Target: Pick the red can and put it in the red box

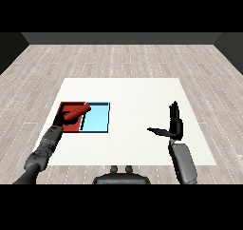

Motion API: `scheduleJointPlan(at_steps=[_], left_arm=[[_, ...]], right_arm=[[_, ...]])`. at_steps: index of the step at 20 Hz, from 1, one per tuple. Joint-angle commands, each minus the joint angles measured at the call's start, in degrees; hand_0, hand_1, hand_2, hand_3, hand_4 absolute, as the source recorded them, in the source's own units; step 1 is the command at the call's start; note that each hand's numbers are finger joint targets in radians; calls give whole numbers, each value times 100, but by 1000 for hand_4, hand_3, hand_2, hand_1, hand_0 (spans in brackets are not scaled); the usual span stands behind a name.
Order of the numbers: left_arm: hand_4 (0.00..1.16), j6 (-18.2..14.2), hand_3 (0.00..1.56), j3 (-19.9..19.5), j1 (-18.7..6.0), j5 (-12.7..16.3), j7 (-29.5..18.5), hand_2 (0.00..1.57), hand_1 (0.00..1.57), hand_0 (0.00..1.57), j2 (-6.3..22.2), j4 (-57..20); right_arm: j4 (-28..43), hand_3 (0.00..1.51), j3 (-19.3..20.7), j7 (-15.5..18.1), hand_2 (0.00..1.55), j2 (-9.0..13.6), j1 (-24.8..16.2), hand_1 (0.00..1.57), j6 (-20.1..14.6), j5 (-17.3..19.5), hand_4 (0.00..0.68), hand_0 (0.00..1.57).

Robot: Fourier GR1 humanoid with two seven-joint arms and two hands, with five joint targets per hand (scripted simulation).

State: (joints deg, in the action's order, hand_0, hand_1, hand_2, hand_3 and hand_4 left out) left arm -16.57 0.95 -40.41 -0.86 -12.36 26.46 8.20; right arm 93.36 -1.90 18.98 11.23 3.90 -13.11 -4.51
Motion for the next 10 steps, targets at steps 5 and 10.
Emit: scheduleJointPlan(at_steps=[5, 10], left_arm=[[0, 288, 0, 384, -478, -542, 585, 0, 0, 0, 406, -590], [0, 222, 0, -279, -298, 88, -97, 0, 0, 0, 566, -201]], right_arm=[[-230, 0, -35, 158, 0, -165, 182, 0, 63, -1, 0, 0], [103, 0, -41, 187, 0, -209, -1, 0, 78, -26, 0, 0]])
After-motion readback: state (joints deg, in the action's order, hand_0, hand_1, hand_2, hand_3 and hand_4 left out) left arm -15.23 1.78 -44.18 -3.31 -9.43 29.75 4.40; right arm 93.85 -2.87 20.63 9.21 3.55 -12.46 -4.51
